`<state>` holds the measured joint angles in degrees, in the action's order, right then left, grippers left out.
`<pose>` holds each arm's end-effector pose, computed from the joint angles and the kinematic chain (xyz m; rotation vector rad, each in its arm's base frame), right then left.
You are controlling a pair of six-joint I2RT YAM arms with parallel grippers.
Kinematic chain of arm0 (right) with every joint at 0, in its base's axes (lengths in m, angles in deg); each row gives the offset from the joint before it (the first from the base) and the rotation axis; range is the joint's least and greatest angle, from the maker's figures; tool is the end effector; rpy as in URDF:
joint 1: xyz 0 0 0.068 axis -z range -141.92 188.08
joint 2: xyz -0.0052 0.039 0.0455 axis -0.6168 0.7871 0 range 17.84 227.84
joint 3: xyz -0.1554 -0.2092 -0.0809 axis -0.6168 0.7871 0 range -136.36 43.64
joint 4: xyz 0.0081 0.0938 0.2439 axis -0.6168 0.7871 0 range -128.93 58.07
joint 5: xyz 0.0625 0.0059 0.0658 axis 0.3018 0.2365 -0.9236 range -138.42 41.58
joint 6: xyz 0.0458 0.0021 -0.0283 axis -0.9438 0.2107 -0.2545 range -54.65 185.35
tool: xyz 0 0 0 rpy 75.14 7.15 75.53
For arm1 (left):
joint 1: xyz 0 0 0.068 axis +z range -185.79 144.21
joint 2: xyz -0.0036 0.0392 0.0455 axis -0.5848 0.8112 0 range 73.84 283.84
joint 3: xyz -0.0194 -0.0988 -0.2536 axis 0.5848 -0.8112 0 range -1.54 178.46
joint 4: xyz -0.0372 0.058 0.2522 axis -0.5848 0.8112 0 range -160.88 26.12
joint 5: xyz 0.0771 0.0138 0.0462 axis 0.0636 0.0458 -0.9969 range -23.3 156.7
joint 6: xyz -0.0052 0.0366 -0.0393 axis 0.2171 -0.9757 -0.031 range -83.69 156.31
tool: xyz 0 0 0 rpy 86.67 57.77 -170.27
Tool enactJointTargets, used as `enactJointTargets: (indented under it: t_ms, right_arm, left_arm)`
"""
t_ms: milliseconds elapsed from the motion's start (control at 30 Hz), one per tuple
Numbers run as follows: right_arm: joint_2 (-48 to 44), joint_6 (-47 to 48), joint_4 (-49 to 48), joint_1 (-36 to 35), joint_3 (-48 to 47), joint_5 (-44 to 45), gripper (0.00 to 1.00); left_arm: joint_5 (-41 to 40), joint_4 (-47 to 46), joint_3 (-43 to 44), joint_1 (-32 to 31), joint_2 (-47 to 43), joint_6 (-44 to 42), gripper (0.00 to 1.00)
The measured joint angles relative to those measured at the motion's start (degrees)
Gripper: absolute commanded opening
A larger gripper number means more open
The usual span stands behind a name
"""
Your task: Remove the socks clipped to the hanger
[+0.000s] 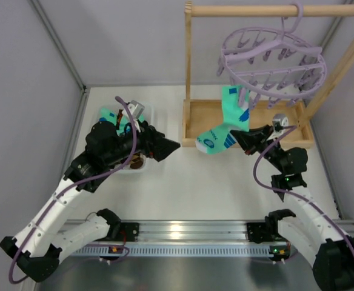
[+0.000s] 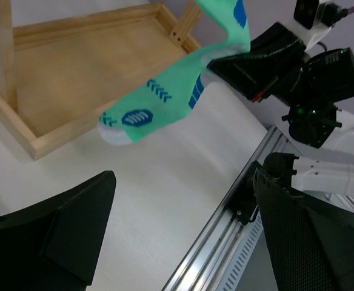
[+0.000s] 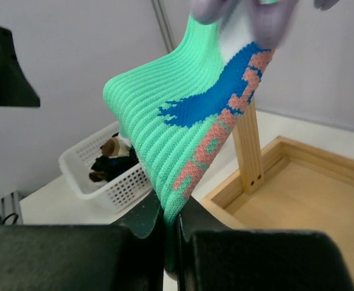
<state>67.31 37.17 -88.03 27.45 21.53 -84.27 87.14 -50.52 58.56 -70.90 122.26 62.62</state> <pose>0.1819 0.0554 0.2931 -0.3816 1.2691 0.9512 0.1391 -0.1129 0.4032 0.4207 1.7924 -1.0801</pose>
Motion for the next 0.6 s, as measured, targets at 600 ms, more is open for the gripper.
enactJointTargets:
  t_ms: [600]
  right_arm:
    - [-19.0, 0.2, 36.1, -0.1, -3.0, -12.1, 0.0]
  left_arm:
    - [5.6, -22.3, 27.8, -9.8, 36.1, 4.6, 0.98]
